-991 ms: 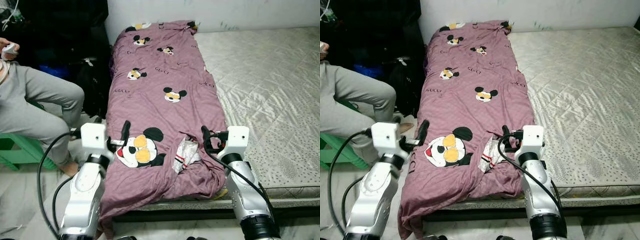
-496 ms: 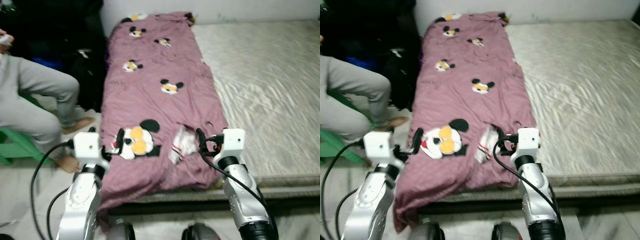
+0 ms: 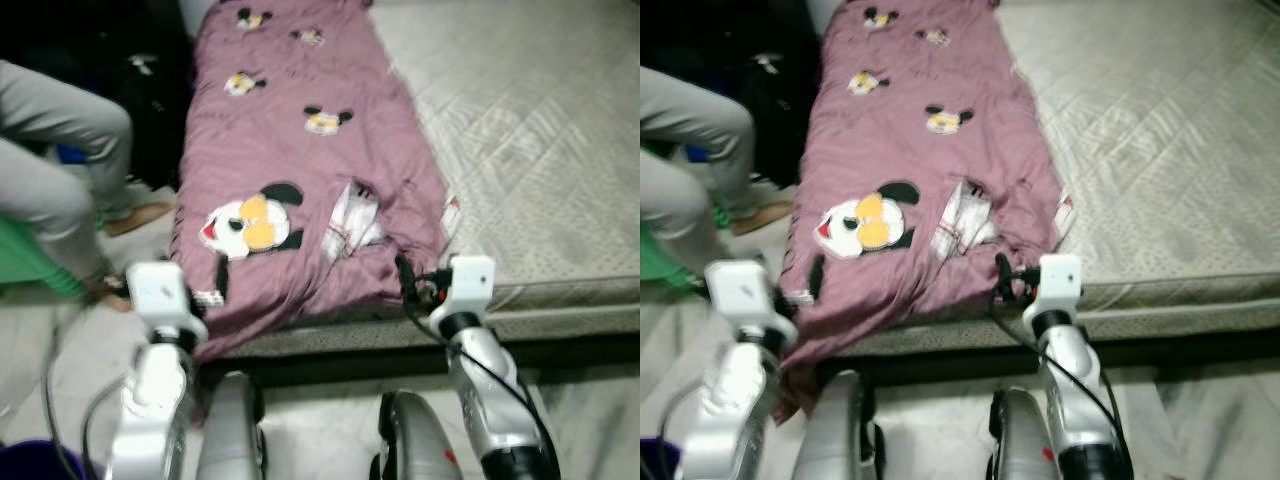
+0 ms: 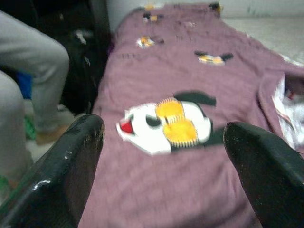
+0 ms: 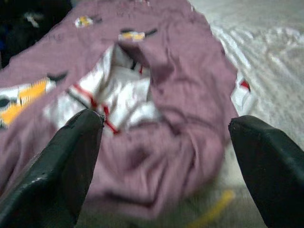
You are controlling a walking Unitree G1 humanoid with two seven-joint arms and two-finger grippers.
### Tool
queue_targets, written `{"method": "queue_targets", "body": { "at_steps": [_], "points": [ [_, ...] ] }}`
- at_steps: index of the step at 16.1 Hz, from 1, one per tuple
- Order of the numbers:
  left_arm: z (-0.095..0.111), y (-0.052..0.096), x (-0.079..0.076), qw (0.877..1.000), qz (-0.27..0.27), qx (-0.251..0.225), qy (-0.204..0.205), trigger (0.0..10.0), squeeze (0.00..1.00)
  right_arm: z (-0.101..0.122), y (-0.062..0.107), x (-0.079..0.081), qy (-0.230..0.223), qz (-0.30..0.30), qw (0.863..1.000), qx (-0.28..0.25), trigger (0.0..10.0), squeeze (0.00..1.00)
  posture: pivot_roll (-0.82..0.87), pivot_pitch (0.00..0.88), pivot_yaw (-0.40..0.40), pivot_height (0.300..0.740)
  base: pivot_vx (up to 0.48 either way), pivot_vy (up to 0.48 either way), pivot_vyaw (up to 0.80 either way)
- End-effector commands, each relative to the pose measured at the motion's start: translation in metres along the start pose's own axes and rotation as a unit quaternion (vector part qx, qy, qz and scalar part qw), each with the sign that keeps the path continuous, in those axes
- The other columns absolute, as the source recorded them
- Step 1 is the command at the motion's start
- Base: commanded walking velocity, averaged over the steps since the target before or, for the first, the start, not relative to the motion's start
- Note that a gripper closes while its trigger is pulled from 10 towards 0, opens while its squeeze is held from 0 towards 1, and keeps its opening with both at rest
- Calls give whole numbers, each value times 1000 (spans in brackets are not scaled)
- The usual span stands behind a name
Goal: Clean up the room
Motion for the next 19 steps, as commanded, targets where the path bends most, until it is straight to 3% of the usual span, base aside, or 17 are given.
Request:
{"method": "queue_targets", "body": {
  "at_steps": [1, 4, 8, 13, 19],
  "points": [
    [7, 0, 3, 1000, -17, -25, 2, 10000, 0, 4, -2, 5, -2, 8, 1000, -5, 10000, 0, -45, 218, 28, 597, 0, 0, 0],
    [4, 0, 6, 1000, -1, -10, 5, 10000, 0, 4, -3, 5, -2, 9, 1000, -3, 10000, 0, -43, 219, 26, 597, 0, 0, 0],
    [7, -3, -1, 1000, -18, -15, 6, 10000, 0, 4, -3, 17, 19, 42, 999, -5, 10000, 0, -43, 215, 27, 597, 0, 0, 373],
    [13, -3, -10, 998, -46, -32, 16, 10000, 0, 3, -4, 15, 6, 36, 999, -2, 10000, 0, -42, 207, 29, 597, 0, 0, 0],
    [15, -4, -12, 998, -54, -37, 18, 10000, 0, 4, -6, 17, 4, 41, 999, -6, 10000, 0, -39, 192, 28, 597, 312, 0, 0]
  ]
}}
Point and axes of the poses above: a point about 5 cm out from each wrist's last joint towards the gripper, its own y axis pointing back from the gripper into the wrist, its own z axis along the axis of the wrist's last joint, x = y × z, the point moved 4 cm from there along -y, pointing out of the wrist towards the gripper, and after that the axes turned 13 degrees about -y, right-handed, at the moved point
